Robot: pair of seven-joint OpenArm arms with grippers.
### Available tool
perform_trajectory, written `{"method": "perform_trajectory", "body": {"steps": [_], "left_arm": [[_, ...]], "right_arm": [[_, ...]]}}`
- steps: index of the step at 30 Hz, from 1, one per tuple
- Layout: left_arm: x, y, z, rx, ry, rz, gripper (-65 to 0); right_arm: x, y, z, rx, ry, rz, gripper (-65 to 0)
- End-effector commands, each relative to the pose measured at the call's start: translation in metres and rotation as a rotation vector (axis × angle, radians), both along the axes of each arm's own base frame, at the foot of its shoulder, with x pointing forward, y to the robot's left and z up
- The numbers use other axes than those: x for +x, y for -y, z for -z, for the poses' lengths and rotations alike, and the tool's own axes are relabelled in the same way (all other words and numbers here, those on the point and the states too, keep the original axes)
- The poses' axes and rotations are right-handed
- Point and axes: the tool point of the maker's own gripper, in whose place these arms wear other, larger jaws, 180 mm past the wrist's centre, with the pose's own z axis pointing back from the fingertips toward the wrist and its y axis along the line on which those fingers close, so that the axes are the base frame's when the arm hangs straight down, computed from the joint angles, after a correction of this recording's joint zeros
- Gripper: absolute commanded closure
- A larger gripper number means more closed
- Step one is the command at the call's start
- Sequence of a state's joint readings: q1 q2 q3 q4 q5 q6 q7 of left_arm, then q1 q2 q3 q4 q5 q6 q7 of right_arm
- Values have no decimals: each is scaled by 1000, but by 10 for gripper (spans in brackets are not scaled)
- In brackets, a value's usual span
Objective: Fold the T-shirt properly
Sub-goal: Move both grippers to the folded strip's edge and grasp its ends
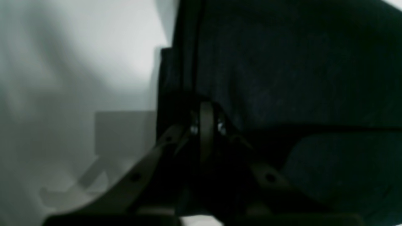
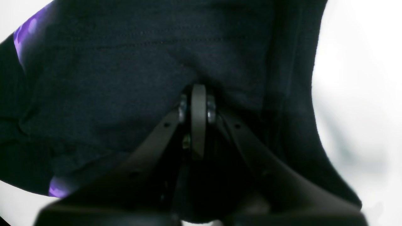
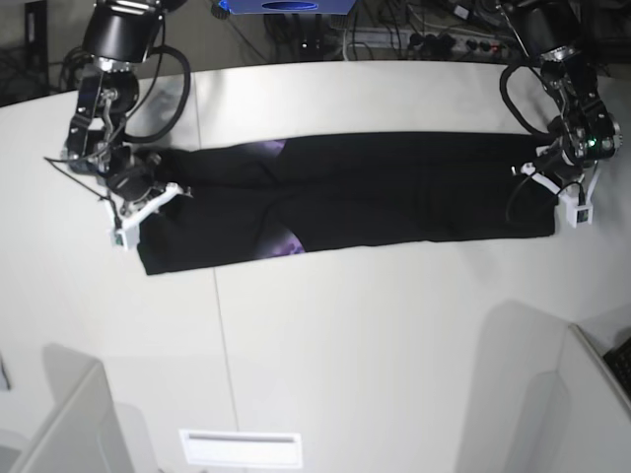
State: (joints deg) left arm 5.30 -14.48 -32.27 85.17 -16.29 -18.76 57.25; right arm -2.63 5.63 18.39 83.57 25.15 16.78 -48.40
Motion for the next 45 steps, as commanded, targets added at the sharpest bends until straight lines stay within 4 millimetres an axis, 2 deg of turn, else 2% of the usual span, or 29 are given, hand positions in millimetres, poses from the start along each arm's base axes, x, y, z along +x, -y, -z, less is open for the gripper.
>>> {"method": "perform_trajectory", "body": {"steps": [1, 4, 7, 11, 14, 20, 25, 26, 30, 31, 32, 35, 38, 45], "left_arm": [[8, 5, -2, -7, 6, 23, 0], [17, 3, -6, -2, 14, 29, 0], [20, 2, -11, 1, 32, 31, 0], [12, -15, -28, 31, 41, -6, 0], [8, -29, -57, 74, 67, -26, 0], [-4, -43, -111, 211, 128, 29, 0], [-29, -49, -106, 234, 98, 61, 0], [-34, -50, -105, 235, 94, 61, -44], [-55, -55, -92, 217, 60, 59, -500], [-58, -57, -88, 206, 54, 46, -601], [-60, -58, -86, 199, 49, 38, -650], [-63, -58, -71, 154, 25, 23, -650], [-56, -56, -62, 123, 67, 23, -650], [-44, -54, -36, 25, 112, -14, -650]], "right_arm": [[1, 7, 0, -32, -19, 2, 0], [10, 7, -9, -36, 10, 1, 0], [18, 6, -29, -52, 74, -9, 0], [29, 2, -56, -70, 158, -22, 0], [34, 1, -76, -87, 215, -30, 0], [30, -10, -99, -91, 282, -38, 0], [26, -11, -97, -91, 273, -42, 0], [23, -12, -95, -91, 267, -44, 0], [19, -12, -91, -91, 255, -46, 0], [17, -12, -89, -91, 249, -47, 0], [16, -12, -89, -91, 247, -47, 0], [15, -12, -87, -90, 243, -48, 0], [11, -14, -84, -89, 233, -55, 0], [5, -45, -76, -69, 215, -142, 0]]}}
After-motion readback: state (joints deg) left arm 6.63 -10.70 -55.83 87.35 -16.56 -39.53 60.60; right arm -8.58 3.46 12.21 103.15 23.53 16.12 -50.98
